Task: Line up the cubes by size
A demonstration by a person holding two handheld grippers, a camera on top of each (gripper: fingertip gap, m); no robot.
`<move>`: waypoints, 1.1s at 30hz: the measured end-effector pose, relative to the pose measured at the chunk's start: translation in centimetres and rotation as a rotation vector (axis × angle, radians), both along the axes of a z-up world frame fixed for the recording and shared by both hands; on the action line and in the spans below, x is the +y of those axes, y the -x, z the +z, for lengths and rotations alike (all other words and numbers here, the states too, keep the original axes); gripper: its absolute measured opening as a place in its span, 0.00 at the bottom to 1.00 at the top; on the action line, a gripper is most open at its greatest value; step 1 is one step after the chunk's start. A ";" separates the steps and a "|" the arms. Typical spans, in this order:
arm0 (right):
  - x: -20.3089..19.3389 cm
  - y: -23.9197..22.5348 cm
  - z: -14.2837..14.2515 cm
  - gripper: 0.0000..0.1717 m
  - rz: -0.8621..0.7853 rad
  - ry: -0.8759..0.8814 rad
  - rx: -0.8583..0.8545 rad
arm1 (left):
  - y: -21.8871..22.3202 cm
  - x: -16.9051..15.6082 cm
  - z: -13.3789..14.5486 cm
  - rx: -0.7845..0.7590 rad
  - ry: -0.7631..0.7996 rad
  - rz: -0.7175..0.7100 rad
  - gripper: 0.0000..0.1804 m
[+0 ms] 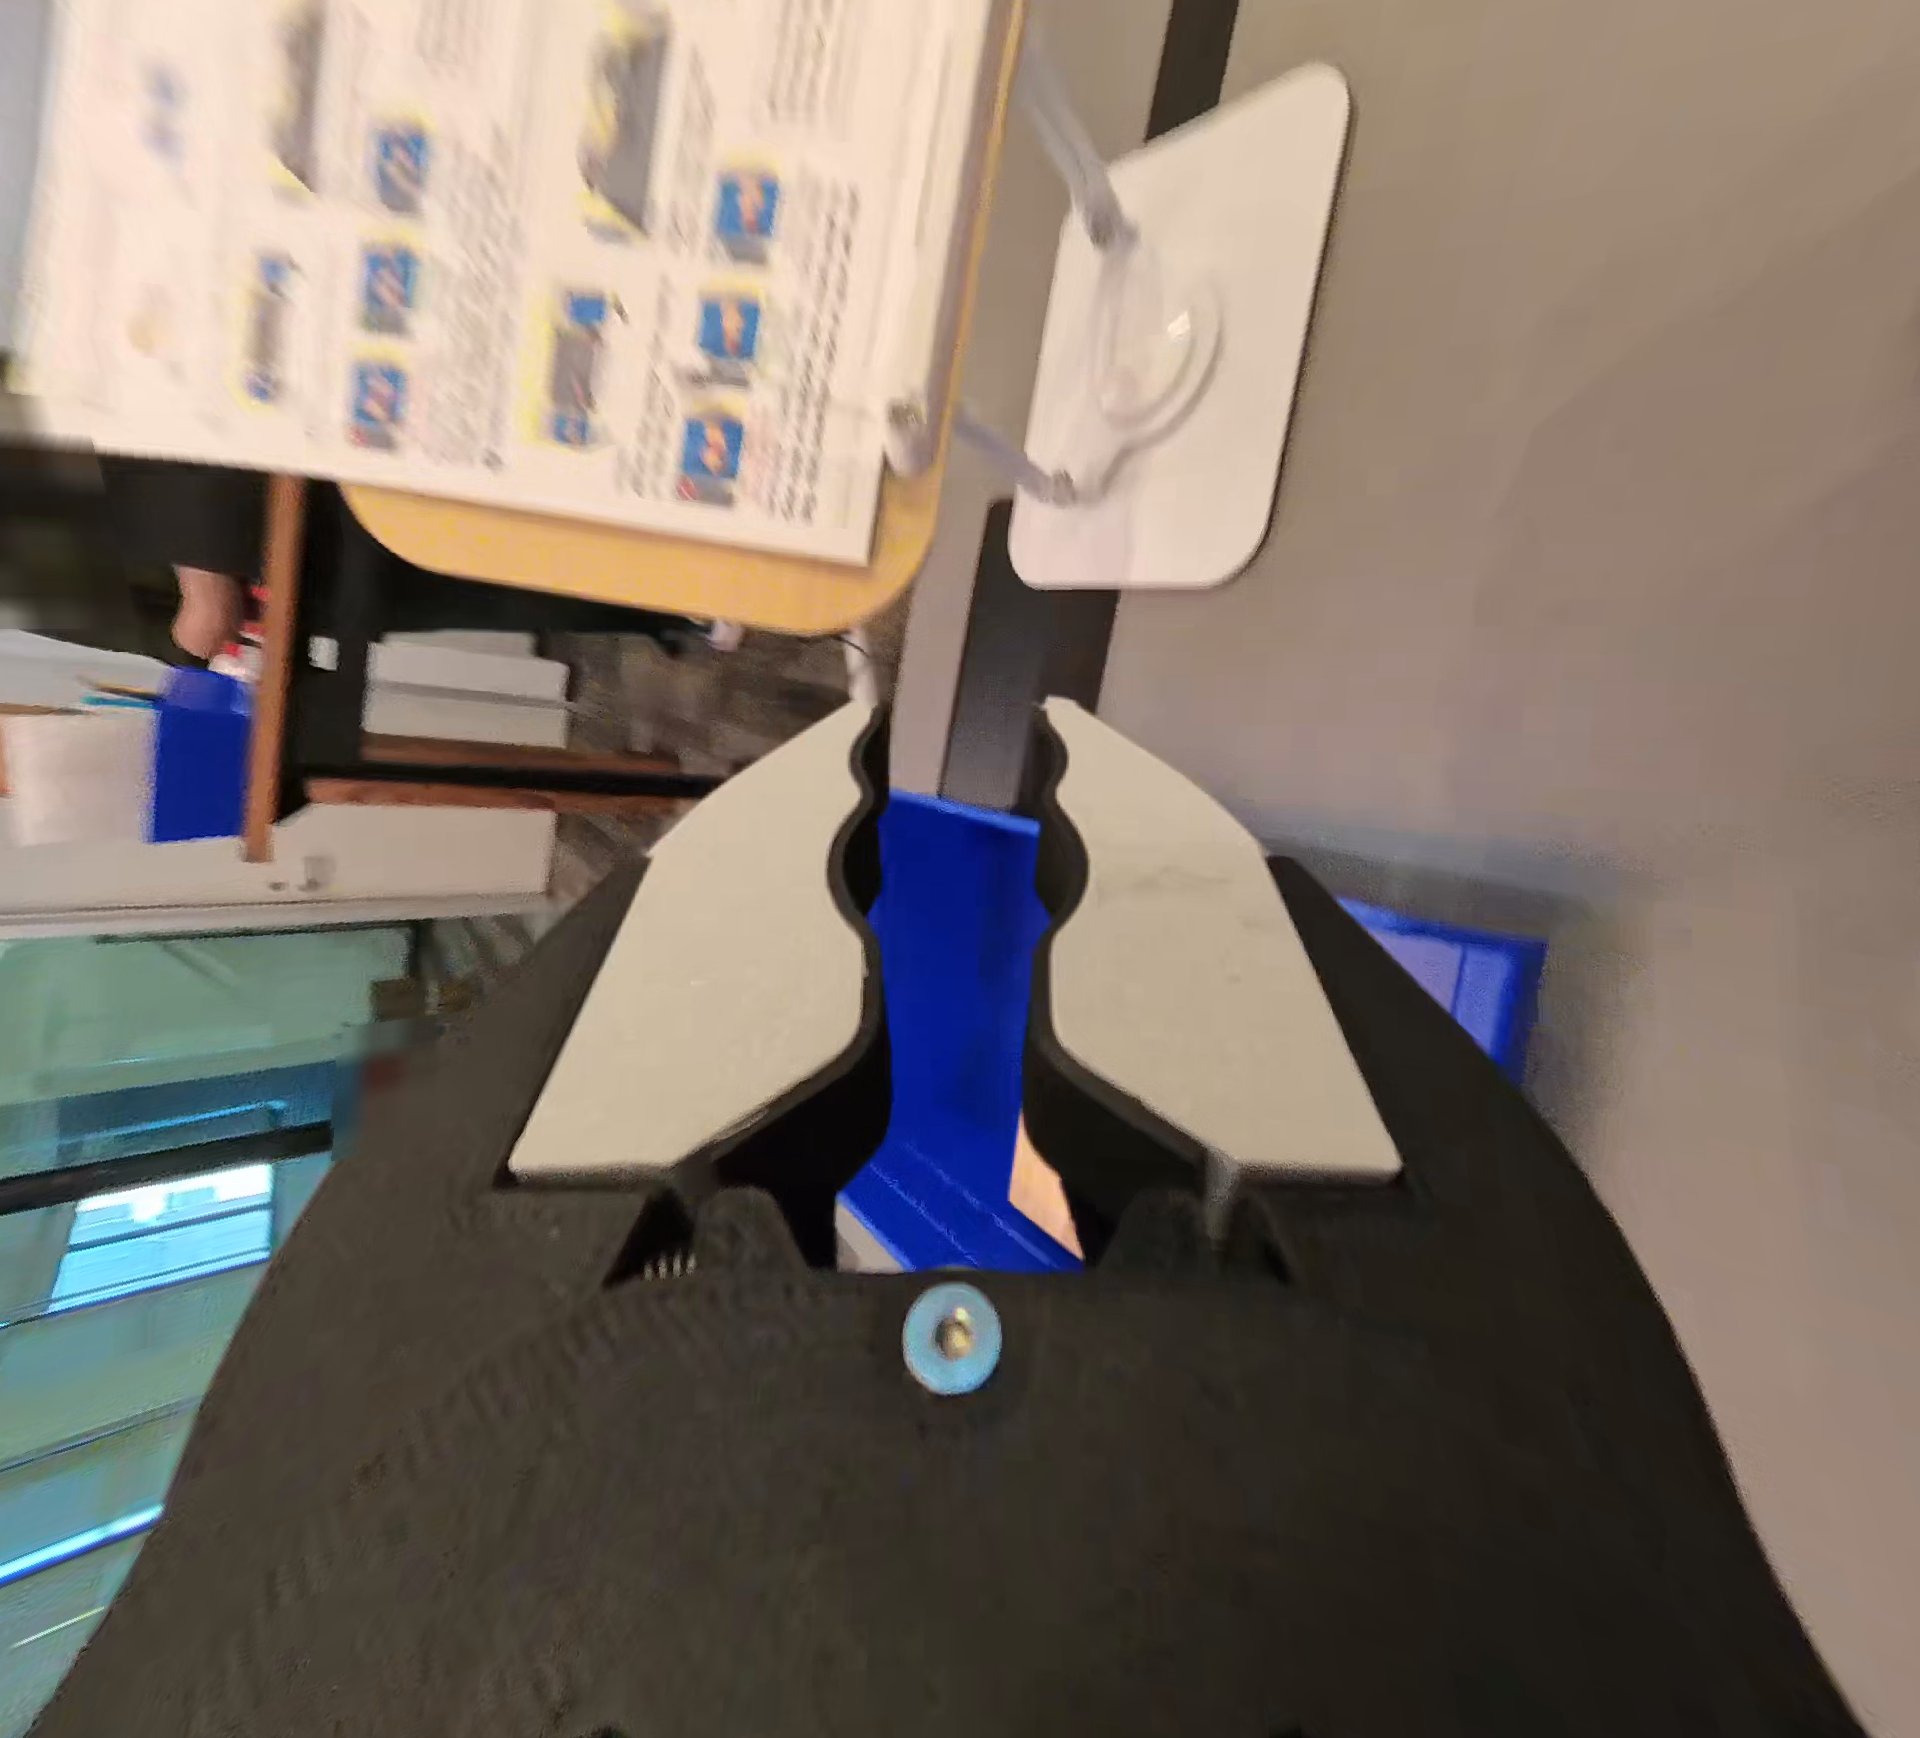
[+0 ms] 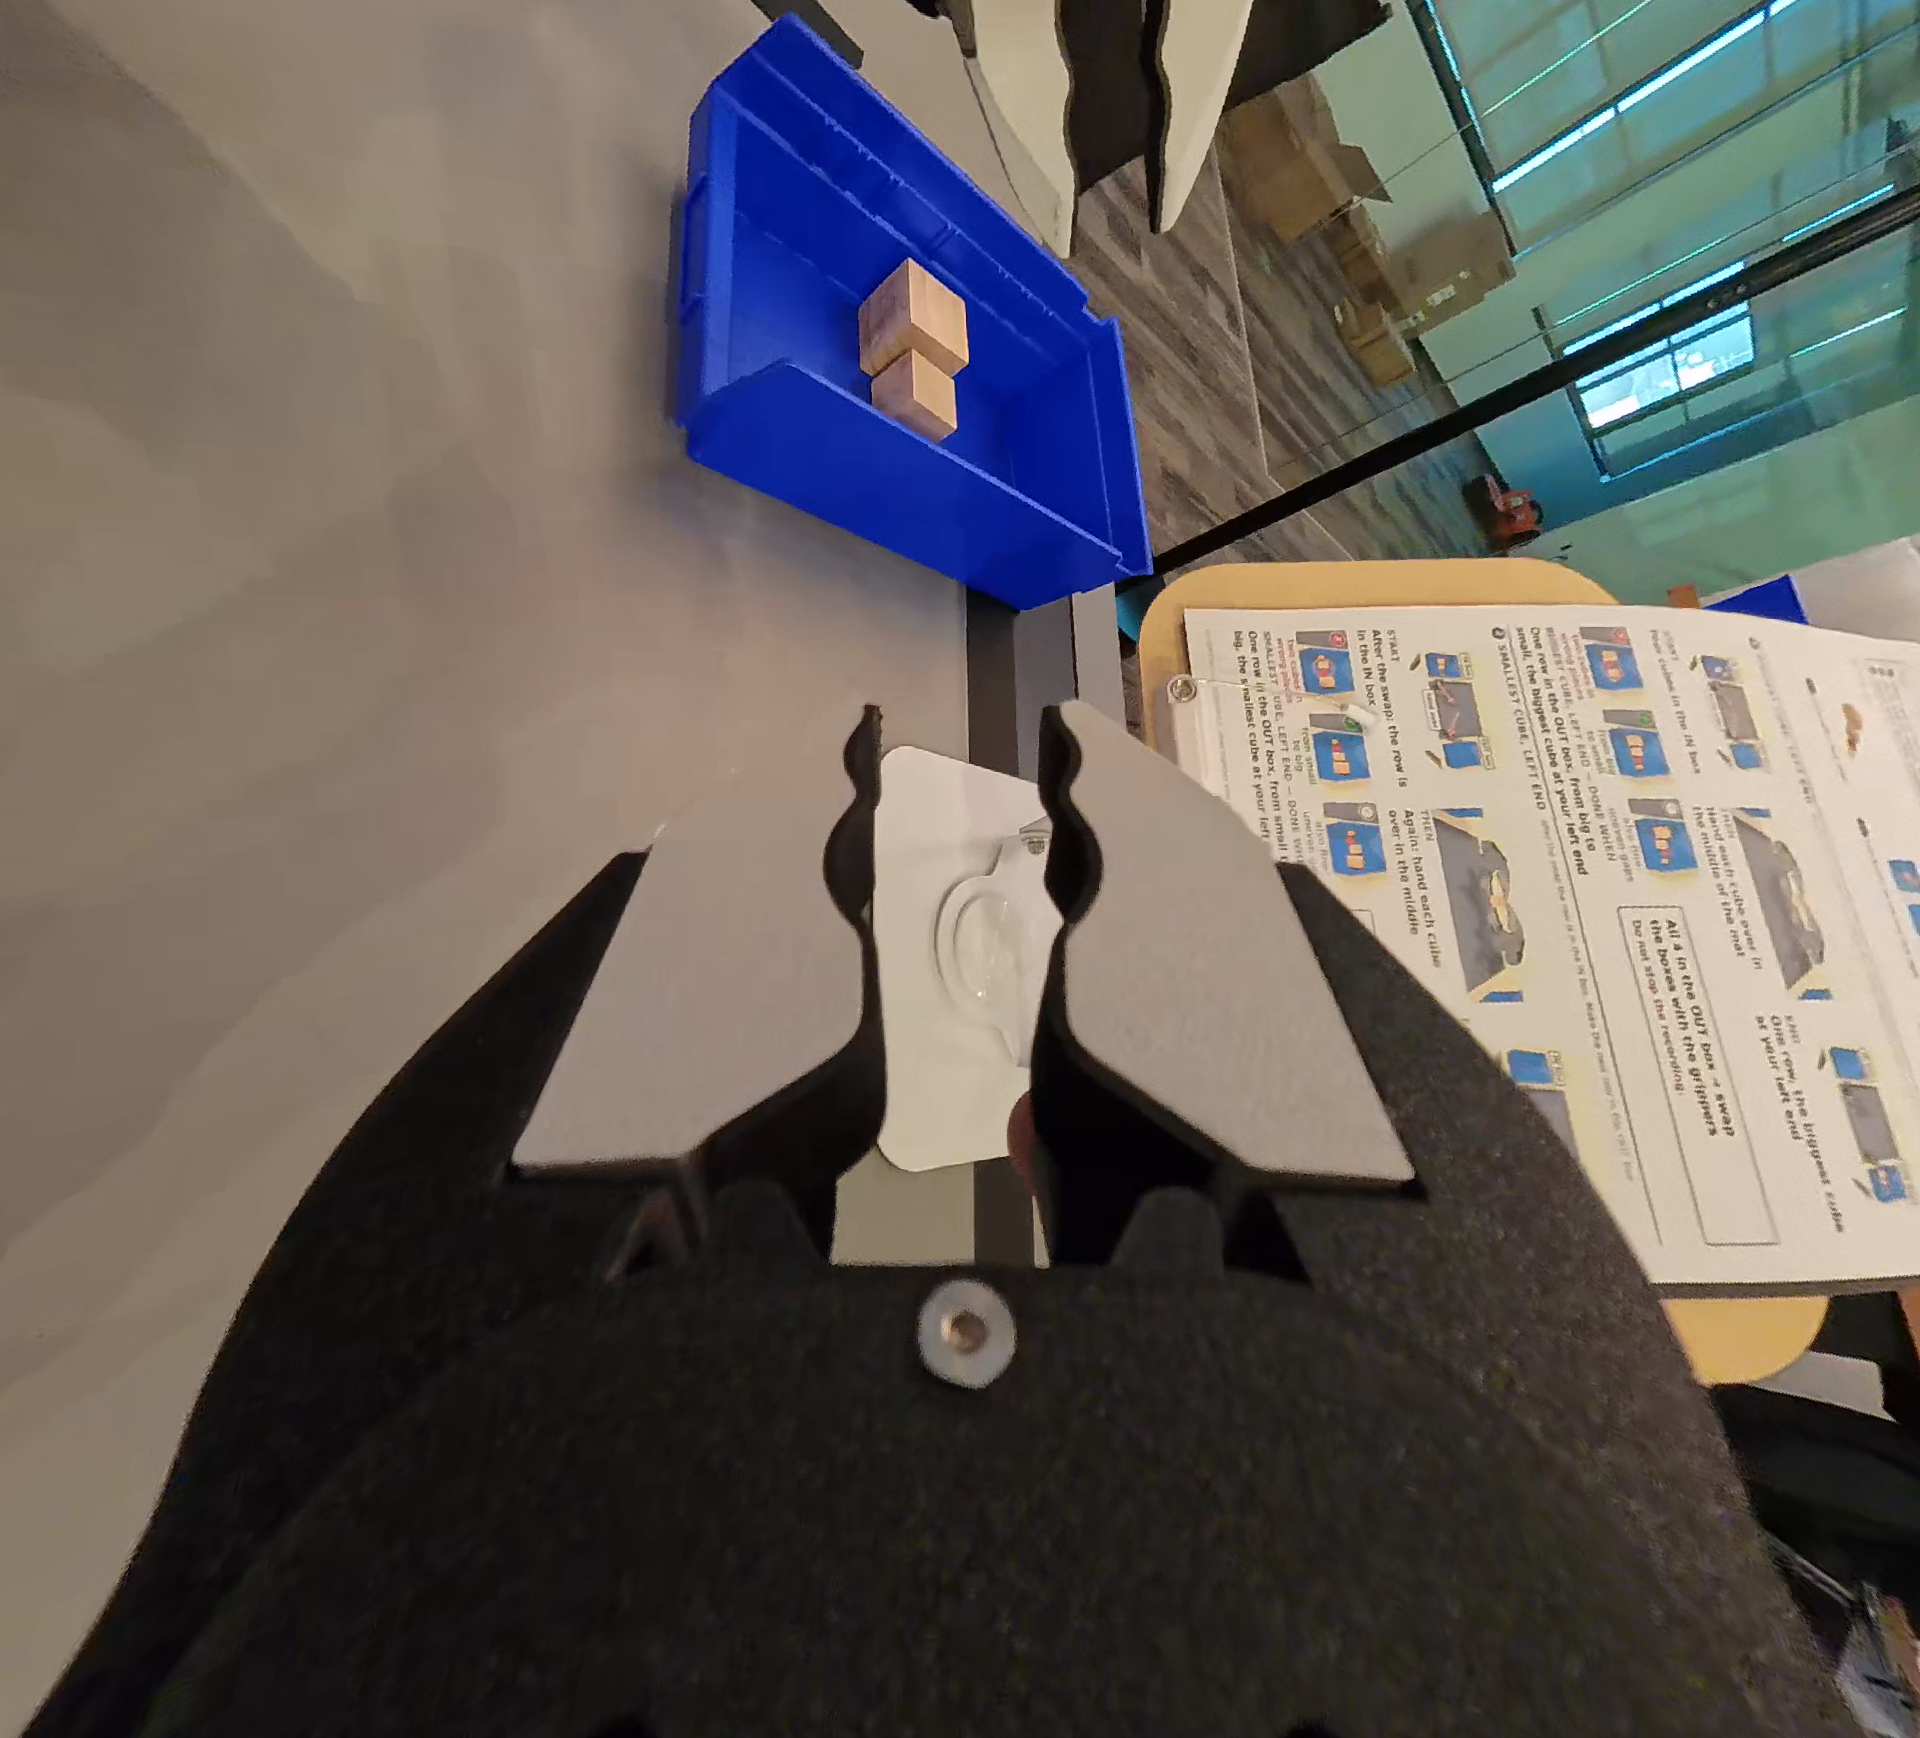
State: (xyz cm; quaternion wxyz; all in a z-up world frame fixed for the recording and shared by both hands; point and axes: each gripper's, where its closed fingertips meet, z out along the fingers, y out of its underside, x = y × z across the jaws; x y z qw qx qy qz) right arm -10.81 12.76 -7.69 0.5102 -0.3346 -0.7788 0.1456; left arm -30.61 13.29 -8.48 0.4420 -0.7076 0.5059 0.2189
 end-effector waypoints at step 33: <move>-0.7 1.7 -3.5 0.17 0.069 0.038 -0.116 | 17.3 4.5 -21.3 0.202 0.767 0.238 0.25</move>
